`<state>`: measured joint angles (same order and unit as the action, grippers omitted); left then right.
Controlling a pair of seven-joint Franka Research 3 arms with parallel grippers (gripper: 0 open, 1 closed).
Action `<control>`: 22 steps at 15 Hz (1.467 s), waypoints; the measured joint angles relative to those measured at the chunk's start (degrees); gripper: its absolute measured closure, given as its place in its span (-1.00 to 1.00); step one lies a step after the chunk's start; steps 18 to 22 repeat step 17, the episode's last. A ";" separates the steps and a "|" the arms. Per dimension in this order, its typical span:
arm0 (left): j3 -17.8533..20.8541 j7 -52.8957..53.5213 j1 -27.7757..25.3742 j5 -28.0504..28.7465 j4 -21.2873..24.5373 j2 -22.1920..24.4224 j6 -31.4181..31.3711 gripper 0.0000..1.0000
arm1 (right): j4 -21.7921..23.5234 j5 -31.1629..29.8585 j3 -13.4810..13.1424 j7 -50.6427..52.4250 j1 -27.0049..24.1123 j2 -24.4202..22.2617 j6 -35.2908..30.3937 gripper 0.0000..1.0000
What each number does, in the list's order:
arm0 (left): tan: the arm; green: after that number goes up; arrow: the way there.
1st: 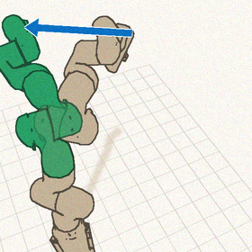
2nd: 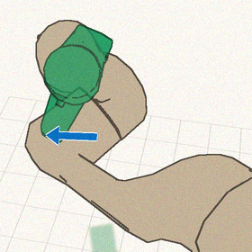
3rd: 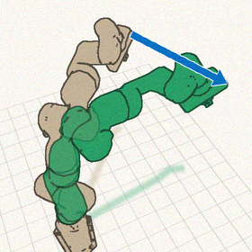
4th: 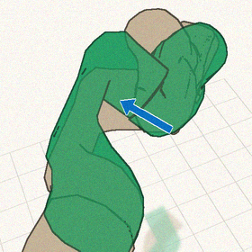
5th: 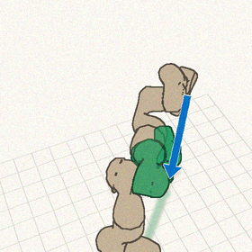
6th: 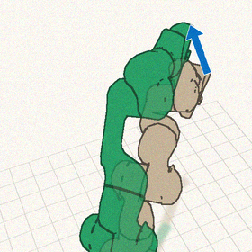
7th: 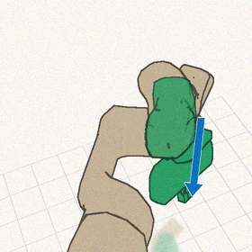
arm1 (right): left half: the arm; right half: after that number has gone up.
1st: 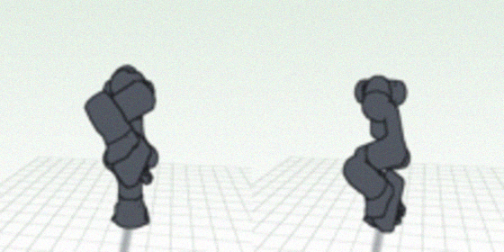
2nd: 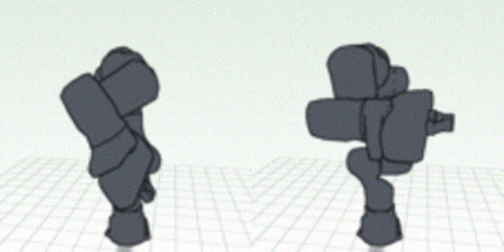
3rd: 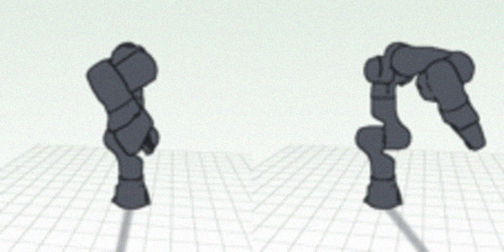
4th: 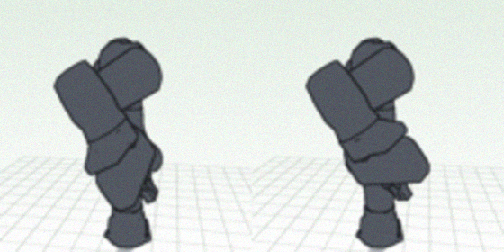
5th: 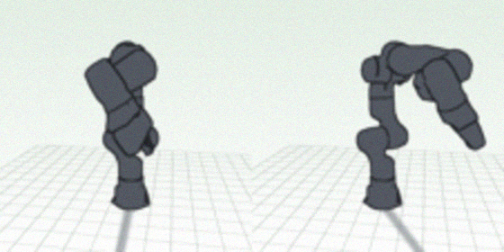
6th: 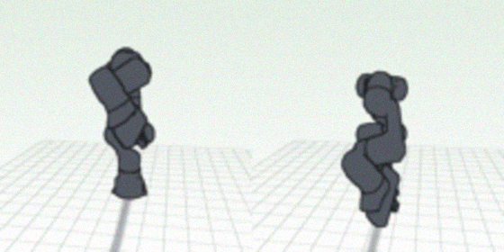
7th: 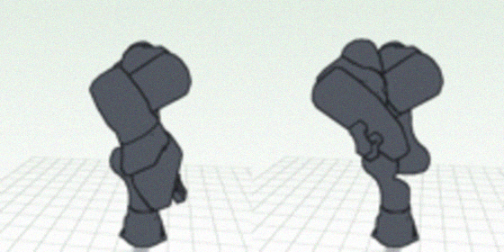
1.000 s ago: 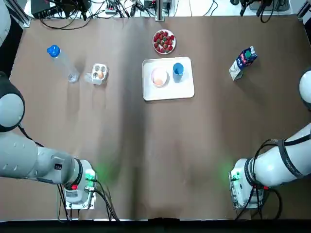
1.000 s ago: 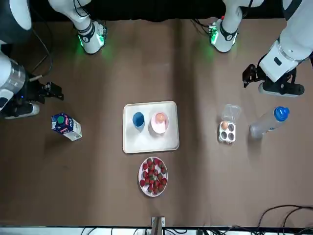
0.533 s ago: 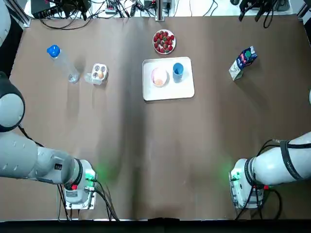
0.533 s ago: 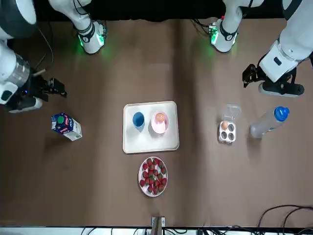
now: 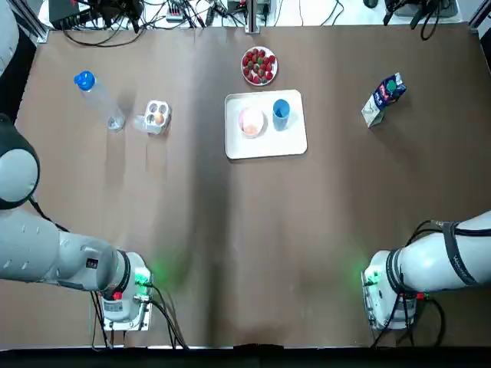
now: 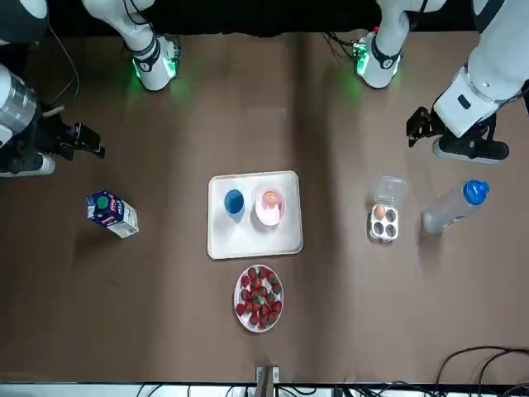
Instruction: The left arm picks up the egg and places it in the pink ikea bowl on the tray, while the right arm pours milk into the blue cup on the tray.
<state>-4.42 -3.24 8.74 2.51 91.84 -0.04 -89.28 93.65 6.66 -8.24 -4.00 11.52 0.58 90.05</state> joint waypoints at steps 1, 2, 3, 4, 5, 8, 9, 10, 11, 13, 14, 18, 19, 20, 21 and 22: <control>0.00 0.00 0.00 0.00 0.00 0.00 0.00 -1.00 | 0.23 -1.47 0.01 -0.01 0.02 0.03 0.00 -1.00; 0.00 0.00 0.00 0.00 0.00 0.00 0.00 -1.00 | 0.45 -3.40 0.03 -0.01 0.14 0.08 0.00 -1.00; 0.00 0.00 -0.01 0.00 0.00 0.00 0.00 -1.00 | 0.60 -4.93 0.08 -0.01 0.35 0.14 0.01 -1.00; 0.00 0.00 -0.01 0.00 0.00 0.00 0.00 -1.00 | 0.65 -5.78 0.18 -0.01 0.55 0.22 0.02 -1.00; 0.00 0.00 -0.01 0.00 0.00 0.00 0.00 -1.00 | 0.65 -6.12 0.25 0.00 0.65 0.27 0.06 -1.00; 0.00 0.00 -0.04 0.00 0.00 0.00 0.00 -1.00 | 0.66 -6.48 0.20 1.40 0.65 0.29 0.68 -1.00; 0.00 -0.17 -0.11 0.00 0.00 0.00 0.00 -1.00 | 0.71 -6.49 0.12 1.56 0.63 0.30 0.80 -1.00; 0.01 -0.20 -0.26 0.00 0.00 0.00 0.00 -1.00 | 0.78 -6.50 0.04 1.74 0.61 0.33 0.85 -1.00; 0.04 -0.20 -0.44 0.00 0.00 0.00 0.00 -1.00 | 0.83 -6.51 0.01 1.91 0.60 0.36 0.90 -1.00; 0.16 -0.20 -0.66 0.00 0.00 0.00 0.00 -1.00 | 0.89 -6.51 -0.01 2.02 0.60 0.40 1.08 -1.00; 0.18 -0.20 -0.68 0.00 -0.01 0.00 0.00 -1.00 | 0.91 -6.51 -0.02 2.05 0.60 0.40 1.18 -1.00; 0.16 -0.21 -0.68 0.00 -0.01 0.00 0.00 -1.00 | 0.93 -6.51 -0.03 2.09 0.60 0.40 1.26 -1.00; 0.16 -0.21 -0.68 0.00 -0.01 0.00 0.00 -1.00 | 0.93 -6.51 -0.03 2.09 0.60 0.40 1.26 -1.00; 0.16 -0.21 -0.68 0.00 -0.01 0.00 0.00 -1.00 | 0.93 -6.51 -0.03 2.09 0.60 0.40 1.26 -1.00; 0.16 -0.21 -0.68 0.00 -0.01 0.00 0.00 -1.00 | 0.93 -6.51 -0.03 2.09 0.60 0.40 1.26 -1.00; 0.16 -0.21 -0.68 0.00 -0.01 0.00 0.00 -1.00 | 0.93 -6.51 -0.03 2.09 0.60 0.40 1.26 -1.00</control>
